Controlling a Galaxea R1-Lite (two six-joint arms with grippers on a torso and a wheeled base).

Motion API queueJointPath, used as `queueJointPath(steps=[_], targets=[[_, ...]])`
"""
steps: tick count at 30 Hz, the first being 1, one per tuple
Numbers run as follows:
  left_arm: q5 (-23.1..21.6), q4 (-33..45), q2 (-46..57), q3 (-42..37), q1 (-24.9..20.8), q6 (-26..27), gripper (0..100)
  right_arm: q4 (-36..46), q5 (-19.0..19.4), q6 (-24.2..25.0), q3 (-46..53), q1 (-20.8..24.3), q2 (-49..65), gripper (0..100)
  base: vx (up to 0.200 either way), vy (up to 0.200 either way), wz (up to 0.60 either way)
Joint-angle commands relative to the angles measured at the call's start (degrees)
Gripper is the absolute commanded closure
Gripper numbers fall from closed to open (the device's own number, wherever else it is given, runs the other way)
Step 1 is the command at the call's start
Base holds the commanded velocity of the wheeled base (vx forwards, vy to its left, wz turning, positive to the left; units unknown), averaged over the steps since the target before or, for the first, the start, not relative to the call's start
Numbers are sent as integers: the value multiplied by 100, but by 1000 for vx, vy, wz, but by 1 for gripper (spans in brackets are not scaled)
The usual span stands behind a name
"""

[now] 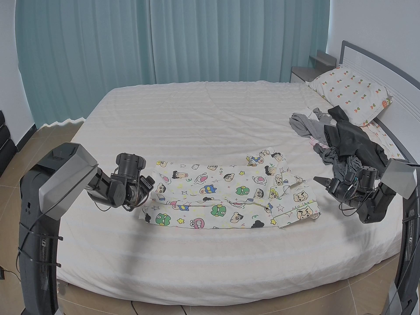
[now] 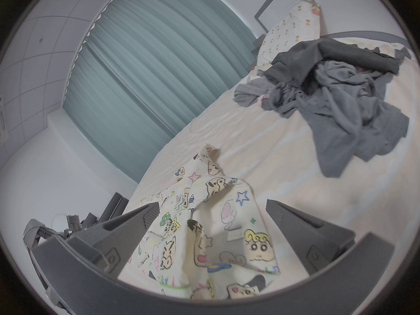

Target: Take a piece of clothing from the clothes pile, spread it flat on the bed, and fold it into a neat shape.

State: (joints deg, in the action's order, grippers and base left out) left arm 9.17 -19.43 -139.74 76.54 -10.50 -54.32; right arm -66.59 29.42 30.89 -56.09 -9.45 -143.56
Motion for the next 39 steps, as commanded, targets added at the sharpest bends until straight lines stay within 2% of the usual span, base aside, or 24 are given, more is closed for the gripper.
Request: queueJointPath(steps=[1, 5, 8, 13, 18, 24, 28, 32, 39], targets=[[-882, -676, 1177, -1555, 92, -193, 0, -215, -366, 497, 1636, 242, 1163, 0, 0, 0, 0], [-1242, -1502, 1687, -2794, 92, -325, 0, -891, -472, 1130, 2735, 637, 1699, 0, 0, 0, 0], [-1418, -2135, 1968, -3594, 74, -465, 0, -1199, -542, 1244, 3130, 874, 1998, 0, 0, 0, 0], [-1646, -3172, 2285, -4587, 74, -1054, 0, -1190, -753, 1279, 2999, 1367, 2209, 0, 0, 0, 0], [-1673, -4033, 2267, -5150, 65, -1239, 0, -1093, -823, 1288, 2462, 1806, 1884, 0, 0, 0, 0], [-1673, -4253, 2188, -5255, 56, -1283, 0, -768, -938, 1288, 1707, 2052, 1040, 0, 0, 0, 0], [-1673, -4262, 2144, -5255, 48, -1292, 0, -505, -999, 1279, 1162, 1947, 583, 0, 0, 0, 0], [-1664, -4262, 2135, -5264, 48, -1292, 0, 137, -1193, 1279, 573, 1692, 276, 0, 0, 0, 0], [-1664, -4262, 2135, -5264, 4, -1292, 0, 392, -1272, 1270, 28, 1490, -243, 0, 0, 0, 0]])
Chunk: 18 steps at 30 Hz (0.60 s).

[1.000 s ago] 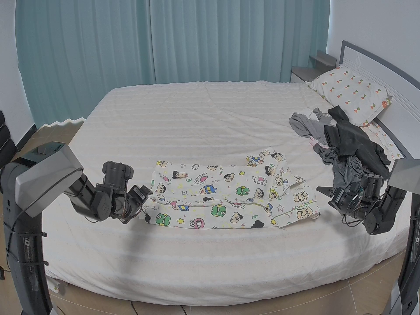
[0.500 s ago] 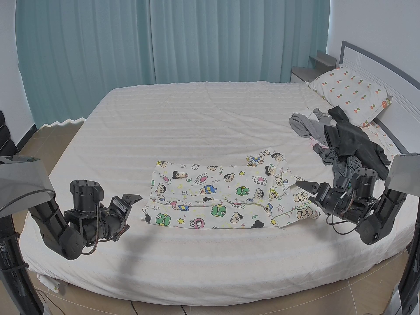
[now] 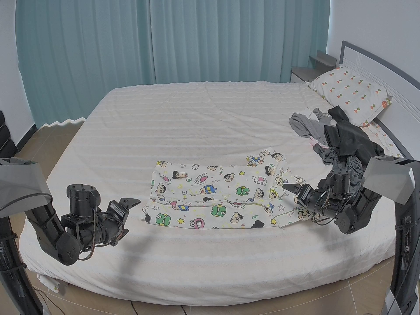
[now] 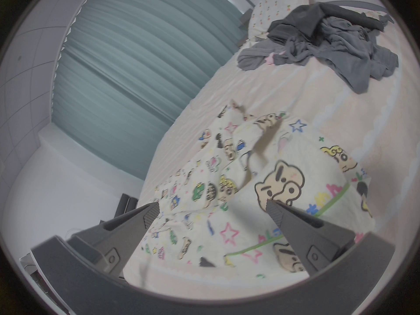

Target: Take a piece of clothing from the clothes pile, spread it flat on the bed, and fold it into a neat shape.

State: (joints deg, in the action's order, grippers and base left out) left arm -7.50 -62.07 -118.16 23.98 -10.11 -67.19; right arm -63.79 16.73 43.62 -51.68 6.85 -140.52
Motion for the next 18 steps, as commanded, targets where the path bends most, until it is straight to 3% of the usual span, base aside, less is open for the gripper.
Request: queueJointPath(steps=[1, 11, 18], targets=[[3, 2, -31, -7, -35, -4, 0, 183, -11, -2, -563, -167, -634, 0, 0, 0, 0], [3, -6, -93, 2, -44, -4, 0, 95, -64, 42, -791, -307, -652, 0, 0, 0, 0], [3, -33, -40, -7, -237, 5, 0, -916, -73, 349, 158, -290, 244, 0, 0, 0, 0]])
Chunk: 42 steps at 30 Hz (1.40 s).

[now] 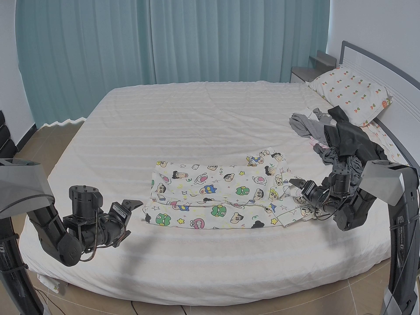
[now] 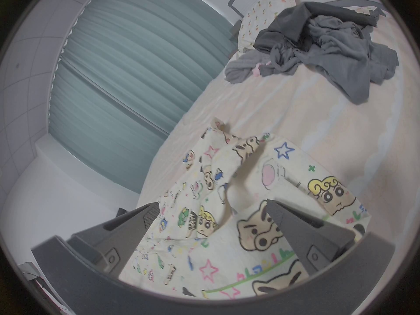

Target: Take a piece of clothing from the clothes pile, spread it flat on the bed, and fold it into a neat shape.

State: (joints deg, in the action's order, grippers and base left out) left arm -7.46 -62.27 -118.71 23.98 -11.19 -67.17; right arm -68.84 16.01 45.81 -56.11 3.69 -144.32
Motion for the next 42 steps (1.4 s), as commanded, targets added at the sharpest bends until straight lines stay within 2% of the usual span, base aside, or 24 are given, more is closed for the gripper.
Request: queueJointPath(steps=[1, 5, 10, 28, 37, 42], targets=[[-1, -13, 15, -16, -164, -7, 0, -613, 8, 130, 848, 53, 757, 0, 0, 0, 0], [-1, -13, 41, -60, -173, -138, 0, -938, -1, 121, 1155, 105, 853, 0, 0, 0, 0], [-10, -22, 111, -69, -173, -288, 0, -965, 8, 130, 1146, 105, 801, 0, 0, 0, 0], [-19, -189, 41, -113, -190, -279, 0, -965, 8, 130, 1164, 219, 783, 0, 200, 0, 0], [52, -189, -223, -122, -577, -200, 0, -965, 8, 130, 1173, 263, 783, 0, 0, 0, 0], [61, -110, -557, 212, -586, 134, 0, -965, 8, 139, 1173, 272, 783, 0, 0, 0, 0]])
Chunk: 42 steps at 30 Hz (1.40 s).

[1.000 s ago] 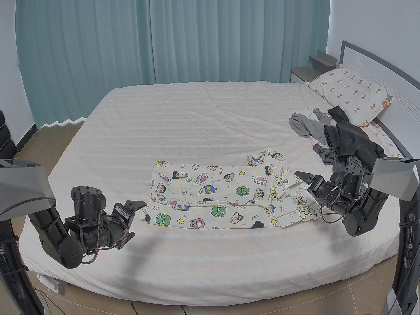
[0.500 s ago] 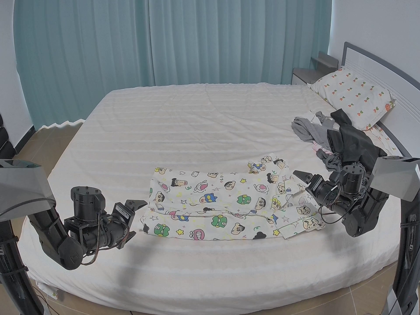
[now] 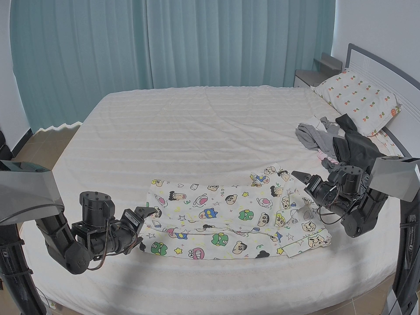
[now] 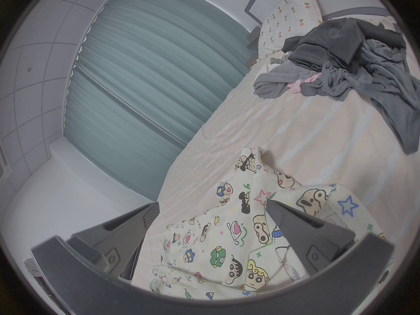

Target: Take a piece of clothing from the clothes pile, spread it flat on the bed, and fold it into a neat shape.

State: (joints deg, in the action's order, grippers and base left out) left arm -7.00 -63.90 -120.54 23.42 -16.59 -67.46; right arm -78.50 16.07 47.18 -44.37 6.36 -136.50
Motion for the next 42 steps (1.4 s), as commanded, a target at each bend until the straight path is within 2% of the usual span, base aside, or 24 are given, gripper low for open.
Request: queueJointPath(steps=[1, 3, 5, 7, 8, 9, 10, 11, 19, 22, 32, 39, 40, 42], targets=[[23, 62, -382, 286, -46, 181, 0, 1, 2, 2, -1, 5, -8, 0, 0, 0, 0], [58, 168, -514, 550, -11, 260, 0, 1, 2, 2, -1, 5, 0, 0, 0, 0, 0], [137, 713, -629, 1024, -46, 339, 0, 1, -7, 2, -1, 5, -8, 0, 0, 0, 0], [401, 1486, -664, 1446, -169, 453, 0, -8, -7, 2, 8, 5, -8, 0, 0, 0, 0], [401, 1486, -664, 1446, -169, 453, 0, -8, -7, 2, 8, 5, -8, 0, 0, 0, 0], [717, 1899, -778, 1771, -257, 488, 0, -8, -7, 2, 43, 5, 0, 0, 0, 0, 0], [717, 1899, -778, 1771, -257, 488, 0, -8, -7, 2, 43, 5, 0, 0, 0, 0, 0], [1095, 2066, -980, 2070, -345, 506, 0, -17, -7, 2, 69, 5, 0, 0, 0, 0, 0], [1262, 2084, -1217, 2378, -591, 655, 0, -17, 2, 2, 60, 5, 0, 0, 0, 0, 0], [1456, 2092, -1340, 2466, -617, 902, 0, -17, 2, 2, 60, -4, 0, 0, 0, 0, 0], [1500, 2110, -1472, 2536, -644, 1192, 0, -17, -7, 2, 60, 5, -8, 0, 0, 0, 0], [1939, 2154, -1771, 2949, -644, 1323, 0, -17, -7, 2, 60, 5, -8, 0, 0, 0, 0], [1957, 2198, -1780, 2984, -644, 1323, 100, -17, -7, 2, 60, 5, -17, 0, 0, 0, 0], [1983, 2233, -1789, 3002, -644, 1323, 100, -17, -7, 2, 60, 5, -17, 0, 0, 0, 0]])
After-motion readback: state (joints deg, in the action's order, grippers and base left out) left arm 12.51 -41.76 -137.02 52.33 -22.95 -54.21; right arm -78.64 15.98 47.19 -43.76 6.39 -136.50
